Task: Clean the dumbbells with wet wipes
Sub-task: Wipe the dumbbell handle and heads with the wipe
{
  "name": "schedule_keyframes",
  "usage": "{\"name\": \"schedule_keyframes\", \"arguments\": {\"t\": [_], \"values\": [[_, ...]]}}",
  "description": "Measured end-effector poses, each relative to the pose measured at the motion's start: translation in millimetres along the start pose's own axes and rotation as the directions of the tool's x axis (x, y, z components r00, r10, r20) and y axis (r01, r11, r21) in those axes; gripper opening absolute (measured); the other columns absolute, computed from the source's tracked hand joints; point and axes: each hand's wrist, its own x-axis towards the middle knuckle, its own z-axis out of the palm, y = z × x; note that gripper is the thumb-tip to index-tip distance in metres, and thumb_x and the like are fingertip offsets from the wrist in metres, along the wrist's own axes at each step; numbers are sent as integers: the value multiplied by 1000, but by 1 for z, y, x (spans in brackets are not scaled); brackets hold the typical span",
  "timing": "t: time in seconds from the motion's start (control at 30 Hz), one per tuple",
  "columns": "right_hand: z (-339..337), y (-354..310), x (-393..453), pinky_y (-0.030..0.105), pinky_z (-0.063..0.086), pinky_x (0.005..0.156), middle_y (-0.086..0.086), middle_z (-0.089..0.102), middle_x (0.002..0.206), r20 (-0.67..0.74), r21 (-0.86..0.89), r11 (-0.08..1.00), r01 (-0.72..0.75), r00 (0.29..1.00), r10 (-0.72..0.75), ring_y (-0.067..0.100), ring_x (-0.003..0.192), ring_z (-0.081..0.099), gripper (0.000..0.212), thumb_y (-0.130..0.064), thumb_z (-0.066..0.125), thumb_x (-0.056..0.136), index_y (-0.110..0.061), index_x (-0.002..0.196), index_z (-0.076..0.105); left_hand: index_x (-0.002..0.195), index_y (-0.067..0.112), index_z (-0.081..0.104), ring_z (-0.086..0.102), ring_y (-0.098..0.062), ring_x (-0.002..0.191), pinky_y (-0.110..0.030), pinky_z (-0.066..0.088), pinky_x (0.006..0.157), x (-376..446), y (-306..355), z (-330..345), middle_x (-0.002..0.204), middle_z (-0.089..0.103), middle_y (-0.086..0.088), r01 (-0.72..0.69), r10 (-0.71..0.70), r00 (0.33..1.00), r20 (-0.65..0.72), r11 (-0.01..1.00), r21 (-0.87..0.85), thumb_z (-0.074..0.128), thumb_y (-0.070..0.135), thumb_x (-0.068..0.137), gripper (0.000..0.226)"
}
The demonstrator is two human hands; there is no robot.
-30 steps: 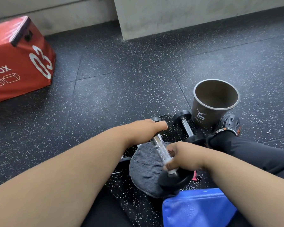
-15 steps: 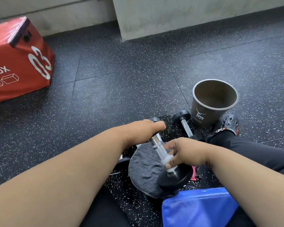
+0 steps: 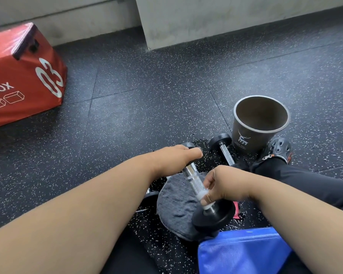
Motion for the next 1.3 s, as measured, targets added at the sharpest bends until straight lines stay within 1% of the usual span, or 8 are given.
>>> {"name": "schedule_keyframes", "arguments": {"t": [0.23,0.47,0.57,0.63,0.73,0.93,1.13,1.3], "values": [[6,-4,-7,29,43,58,-6,70,76,8,-188,981,-53,998,55,12,62,55,51,-49,100,58,-24,84,64,149,42,55,51,-24,141,-50,37,121,3,-4,1,157,55,6,0,0,1000,-6,1000,5,45,83,81,80],[-6,-7,-12,19,43,57,-7,75,77,85,-134,988,-71,993,83,2,58,61,66,-39,85,74,-31,134,59,146,47,55,52,-24,138,-51,39,119,4,-5,2,154,56,7,16,-16,1000,0,1000,-8,46,87,75,82],[-9,-8,-15,22,45,62,9,79,82,162,16,997,-79,984,76,5,61,63,23,-14,61,86,-13,104,75,149,45,53,51,-24,139,-51,38,120,5,-6,2,156,54,7,12,-12,1000,2,1000,-2,44,88,74,86],[-7,-6,-13,25,46,67,18,78,89,181,10,998,-65,982,62,10,68,63,21,-4,55,86,-6,86,76,150,43,53,51,-24,140,-51,37,121,5,-5,1,157,54,7,11,-11,1000,4,1000,-1,45,85,79,83],[-7,-3,-10,26,46,68,14,77,84,185,-63,996,-57,980,68,10,69,60,20,-2,62,85,-5,94,80,147,41,55,52,-25,138,-50,37,120,4,-4,1,153,57,5,9,-9,1000,9,1000,5,46,82,82,77],[-9,3,-8,22,54,75,-12,80,83,86,-103,994,-41,995,50,1,73,67,10,-26,85,86,-30,95,83,150,42,54,49,-23,143,-50,35,122,5,-6,1,157,54,8,11,-11,1000,5,1000,16,43,85,77,85],[-7,1,-11,18,47,60,-13,73,75,52,-93,995,-30,998,35,-1,60,59,34,-46,97,71,-26,89,76,145,42,56,52,-25,136,-50,38,119,3,-4,1,151,58,5,12,-12,1000,1,1000,6,44,84,78,81],[22,-7,-4,34,51,66,-1,72,73,-32,-233,972,-6,999,-1,16,65,60,52,-62,88,71,-15,85,70,139,42,58,56,-26,127,-50,44,114,4,-5,3,142,61,3,18,-18,1000,-5,1000,0,43,85,75,78]]}}
